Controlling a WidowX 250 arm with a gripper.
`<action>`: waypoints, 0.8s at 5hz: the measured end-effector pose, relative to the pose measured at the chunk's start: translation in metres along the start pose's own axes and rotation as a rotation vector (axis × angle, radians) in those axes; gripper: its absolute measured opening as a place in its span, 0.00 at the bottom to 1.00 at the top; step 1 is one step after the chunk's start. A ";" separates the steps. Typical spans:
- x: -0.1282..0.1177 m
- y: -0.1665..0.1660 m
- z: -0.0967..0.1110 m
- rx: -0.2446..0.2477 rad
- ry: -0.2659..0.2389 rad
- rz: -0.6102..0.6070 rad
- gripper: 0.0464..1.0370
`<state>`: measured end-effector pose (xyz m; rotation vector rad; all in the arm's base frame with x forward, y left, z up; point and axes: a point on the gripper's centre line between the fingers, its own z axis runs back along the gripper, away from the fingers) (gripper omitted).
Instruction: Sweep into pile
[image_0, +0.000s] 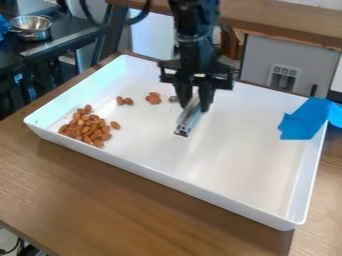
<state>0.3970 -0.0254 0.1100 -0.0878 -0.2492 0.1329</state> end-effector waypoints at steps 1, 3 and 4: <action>0.014 -0.006 -0.019 0.019 -0.007 0.015 0.32; 0.037 -0.004 -0.040 0.046 0.024 0.063 0.32; 0.042 0.001 -0.045 0.056 0.028 0.096 0.32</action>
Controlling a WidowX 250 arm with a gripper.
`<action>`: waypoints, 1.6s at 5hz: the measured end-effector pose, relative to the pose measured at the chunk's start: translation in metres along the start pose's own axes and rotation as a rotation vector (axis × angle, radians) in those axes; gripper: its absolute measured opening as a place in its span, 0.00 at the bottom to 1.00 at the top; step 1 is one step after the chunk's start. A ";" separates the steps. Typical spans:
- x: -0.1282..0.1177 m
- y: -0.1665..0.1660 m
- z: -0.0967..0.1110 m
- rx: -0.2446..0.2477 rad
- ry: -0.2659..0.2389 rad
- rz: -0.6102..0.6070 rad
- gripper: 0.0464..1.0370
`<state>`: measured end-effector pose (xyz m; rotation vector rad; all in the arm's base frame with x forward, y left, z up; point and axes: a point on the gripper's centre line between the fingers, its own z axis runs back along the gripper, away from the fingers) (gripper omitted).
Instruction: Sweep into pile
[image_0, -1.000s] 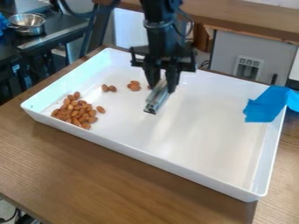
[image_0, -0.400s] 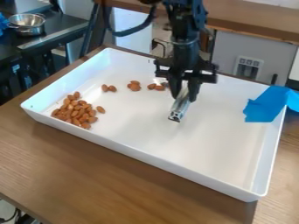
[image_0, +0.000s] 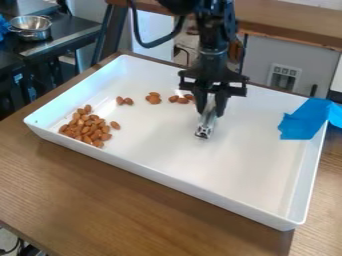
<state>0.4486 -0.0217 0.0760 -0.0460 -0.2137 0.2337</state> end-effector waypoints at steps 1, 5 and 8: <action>0.007 0.011 0.000 0.010 -0.011 0.046 0.32; 0.016 0.070 -0.003 0.043 -0.011 0.330 0.32; 0.051 0.085 -0.011 0.038 -0.033 0.688 0.32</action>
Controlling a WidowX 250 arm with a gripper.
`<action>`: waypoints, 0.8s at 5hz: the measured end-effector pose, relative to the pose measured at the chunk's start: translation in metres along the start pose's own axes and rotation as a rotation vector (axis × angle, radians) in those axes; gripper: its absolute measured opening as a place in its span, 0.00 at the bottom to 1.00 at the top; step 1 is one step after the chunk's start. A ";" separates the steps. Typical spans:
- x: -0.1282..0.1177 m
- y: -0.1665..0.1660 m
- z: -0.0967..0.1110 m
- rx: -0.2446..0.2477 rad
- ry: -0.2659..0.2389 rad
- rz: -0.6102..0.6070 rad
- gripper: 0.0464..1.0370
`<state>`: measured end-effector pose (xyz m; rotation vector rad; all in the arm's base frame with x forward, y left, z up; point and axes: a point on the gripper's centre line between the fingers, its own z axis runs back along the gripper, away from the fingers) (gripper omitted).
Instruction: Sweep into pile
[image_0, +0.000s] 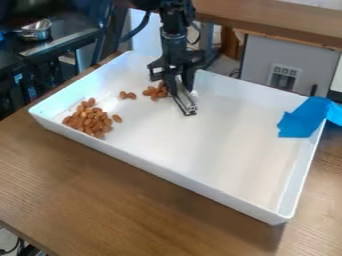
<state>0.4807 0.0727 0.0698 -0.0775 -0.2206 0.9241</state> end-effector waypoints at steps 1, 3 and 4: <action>0.011 0.008 -0.001 -0.008 -0.021 0.126 0.32; 0.004 0.035 0.000 0.004 -0.029 0.275 0.32; 0.001 0.059 0.004 0.025 -0.028 0.321 0.32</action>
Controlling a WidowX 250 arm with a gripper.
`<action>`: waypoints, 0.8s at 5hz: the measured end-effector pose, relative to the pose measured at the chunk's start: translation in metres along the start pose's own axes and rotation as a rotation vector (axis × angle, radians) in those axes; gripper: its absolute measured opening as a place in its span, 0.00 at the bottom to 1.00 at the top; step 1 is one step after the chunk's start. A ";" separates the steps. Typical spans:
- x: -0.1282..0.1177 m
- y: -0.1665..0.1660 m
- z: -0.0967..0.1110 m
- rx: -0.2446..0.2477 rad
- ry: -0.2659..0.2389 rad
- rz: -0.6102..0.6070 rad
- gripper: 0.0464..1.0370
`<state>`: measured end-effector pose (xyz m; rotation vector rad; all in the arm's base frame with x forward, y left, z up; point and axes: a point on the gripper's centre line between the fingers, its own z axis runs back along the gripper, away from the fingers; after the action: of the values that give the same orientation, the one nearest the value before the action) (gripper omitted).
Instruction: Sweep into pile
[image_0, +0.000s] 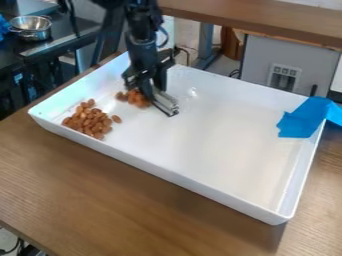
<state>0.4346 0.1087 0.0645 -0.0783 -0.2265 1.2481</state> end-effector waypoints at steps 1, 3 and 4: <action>0.011 0.026 0.004 -0.002 -0.015 0.030 0.32; 0.017 0.066 0.009 0.012 -0.019 -0.039 0.32; 0.011 0.077 0.012 0.014 -0.038 -0.075 0.32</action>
<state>0.3633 0.1426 0.0633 -0.0335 -0.2512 1.1774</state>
